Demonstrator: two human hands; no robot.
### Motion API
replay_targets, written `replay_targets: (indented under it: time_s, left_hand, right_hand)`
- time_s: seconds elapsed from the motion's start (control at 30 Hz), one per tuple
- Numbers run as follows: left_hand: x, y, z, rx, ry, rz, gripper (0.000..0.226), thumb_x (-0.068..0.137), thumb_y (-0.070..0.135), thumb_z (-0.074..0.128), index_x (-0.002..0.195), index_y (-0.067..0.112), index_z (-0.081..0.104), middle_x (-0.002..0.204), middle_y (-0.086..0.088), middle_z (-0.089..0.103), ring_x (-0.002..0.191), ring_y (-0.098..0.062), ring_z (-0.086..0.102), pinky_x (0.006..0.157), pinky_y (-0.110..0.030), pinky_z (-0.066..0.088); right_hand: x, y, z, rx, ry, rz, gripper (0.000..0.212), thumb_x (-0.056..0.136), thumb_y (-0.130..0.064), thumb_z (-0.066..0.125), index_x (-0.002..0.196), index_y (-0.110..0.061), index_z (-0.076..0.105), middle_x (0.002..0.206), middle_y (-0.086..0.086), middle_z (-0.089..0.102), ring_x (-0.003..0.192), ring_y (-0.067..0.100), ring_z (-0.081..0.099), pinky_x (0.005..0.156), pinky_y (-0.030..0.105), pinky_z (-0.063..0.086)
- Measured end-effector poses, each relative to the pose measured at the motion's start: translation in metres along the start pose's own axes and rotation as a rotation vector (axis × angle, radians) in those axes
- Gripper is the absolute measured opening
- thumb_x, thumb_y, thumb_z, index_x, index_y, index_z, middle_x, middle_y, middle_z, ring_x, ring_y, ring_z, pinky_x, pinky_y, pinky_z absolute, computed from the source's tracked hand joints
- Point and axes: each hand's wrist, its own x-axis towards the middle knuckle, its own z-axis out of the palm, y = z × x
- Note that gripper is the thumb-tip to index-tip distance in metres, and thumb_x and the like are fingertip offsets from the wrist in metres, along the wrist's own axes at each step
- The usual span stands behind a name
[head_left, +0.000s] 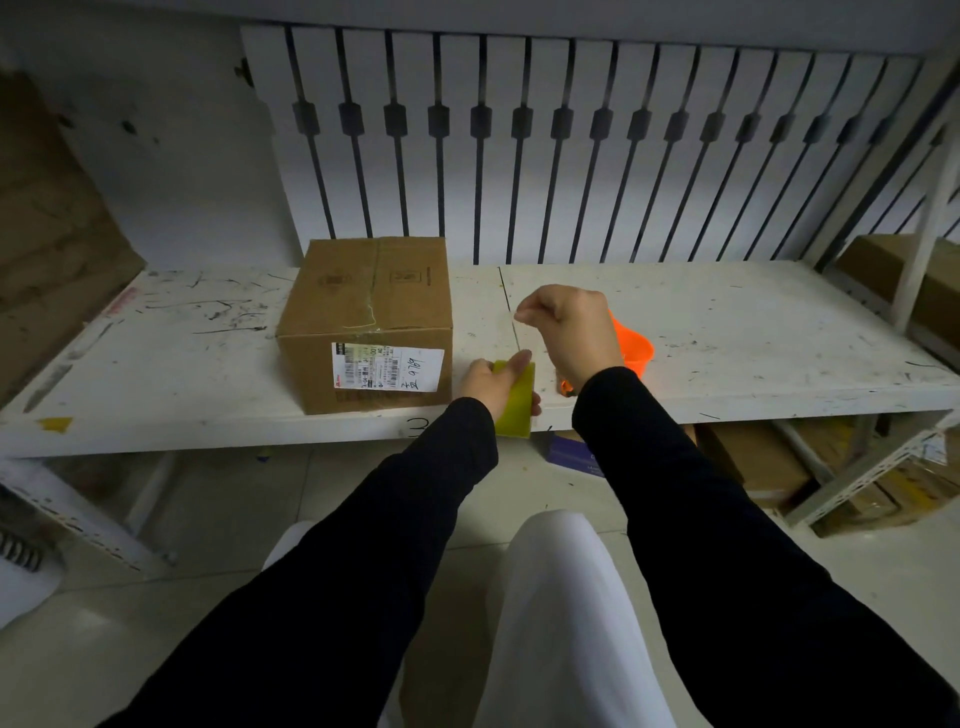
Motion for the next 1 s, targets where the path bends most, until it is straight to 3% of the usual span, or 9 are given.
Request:
replay_targets:
  time_s: [0.1,0.17,0.23,0.37,0.5,0.63,0.73,0.9,1.0]
  left_hand:
    - [0.003,0.001,0.005,0.058,0.064,0.026,0.063,0.089,0.046,0.052,0.132,0.003,0.035,0.116,-0.012,0.053,0.066,-0.007,0.067,0.059,-0.012,0.048]
    - [0.005,-0.002,0.006,0.028,0.074,0.024,0.067,0.086,0.046,0.058,0.136,0.008,0.032,0.136,-0.013,0.046,0.113,-0.023,0.055,0.090,-0.031,0.045]
    - [0.002,-0.003,0.005,-0.014,0.051,0.032,0.067,0.086,0.035,0.063,0.139,0.013,0.028,0.140,-0.014,0.042,0.125,-0.030,0.046,0.101,-0.038,0.041]
    - [-0.002,-0.001,-0.003,0.110,0.005,0.118,0.064,0.085,0.013,0.066,0.139,0.017,0.033,0.142,-0.010,0.040,0.128,-0.030,0.042,0.104,-0.037,0.038]
    - [0.000,-0.001,-0.014,0.202,-0.008,0.121,0.061,0.081,0.009,0.070,0.135,0.016,0.042,0.141,-0.011,0.043,0.127,-0.029,0.043,0.106,-0.039,0.040]
    - [-0.001,0.004,-0.021,0.193,0.051,0.121,0.069,0.078,0.015,0.074,0.137,0.020,0.040,0.144,-0.013,0.033,0.131,-0.028,0.039,0.104,-0.034,0.037]
    - [-0.003,0.013,-0.025,0.121,0.074,0.222,0.054,0.084,0.007,0.066,0.134,0.011,0.044,0.143,-0.013,0.038,0.132,-0.028,0.039,0.104,-0.032,0.036]
    - [-0.005,0.029,-0.027,0.019,0.109,0.334,0.027,0.091,0.009,0.056,0.113,-0.005,0.063,0.104,-0.007,0.060,0.101,-0.017,0.053,0.076,-0.017,0.041]
    - [-0.003,0.033,-0.027,0.001,0.098,0.325,0.026,0.091,0.012,0.058,0.110,-0.003,0.066,0.098,-0.001,0.060,0.095,-0.013,0.051,0.082,-0.023,0.037]
  right_hand:
    - [0.008,-0.001,-0.012,0.092,-0.012,0.078,0.013,0.086,-0.010,0.060,0.090,-0.003,0.070,0.093,0.010,0.070,0.088,0.017,0.061,0.081,0.025,0.046]
    - [0.011,-0.001,-0.017,0.120,-0.048,0.104,0.010,0.086,-0.011,0.059,0.085,-0.007,0.068,0.092,0.004,0.066,0.089,0.012,0.056,0.082,0.022,0.039]
    - [0.010,-0.002,-0.018,0.150,-0.083,0.112,0.010,0.086,-0.012,0.058,0.078,-0.014,0.064,0.101,0.002,0.063,0.096,0.011,0.052,0.086,0.023,0.034]
    - [0.010,-0.002,-0.015,0.117,-0.170,0.121,0.009,0.086,-0.012,0.060,0.080,-0.013,0.067,0.101,0.003,0.058,0.091,0.009,0.051,0.087,0.026,0.037]
    - [0.009,-0.001,-0.012,0.142,-0.216,0.107,0.007,0.086,-0.008,0.061,0.089,-0.009,0.067,0.080,-0.002,0.060,0.076,0.007,0.055,0.068,0.013,0.043]
    - [0.010,-0.002,-0.009,0.076,-0.242,0.056,0.015,0.081,0.000,0.064,0.091,-0.010,0.068,0.075,0.000,0.054,0.066,0.007,0.050,0.065,0.014,0.043]
    - [0.010,-0.002,-0.010,0.079,-0.255,0.037,0.019,0.080,0.004,0.063,0.093,-0.008,0.069,0.075,0.005,0.056,0.063,0.006,0.049,0.065,0.015,0.043]
    - [0.009,0.000,-0.013,0.117,-0.248,0.063,0.031,0.079,0.004,0.065,0.107,-0.009,0.068,0.074,0.001,0.055,0.067,0.010,0.051,0.065,0.013,0.044]
    - [0.009,0.002,-0.016,0.154,-0.202,0.097,0.056,0.079,-0.001,0.068,0.129,-0.022,0.054,0.081,-0.002,0.055,0.077,0.013,0.055,0.065,0.011,0.043]
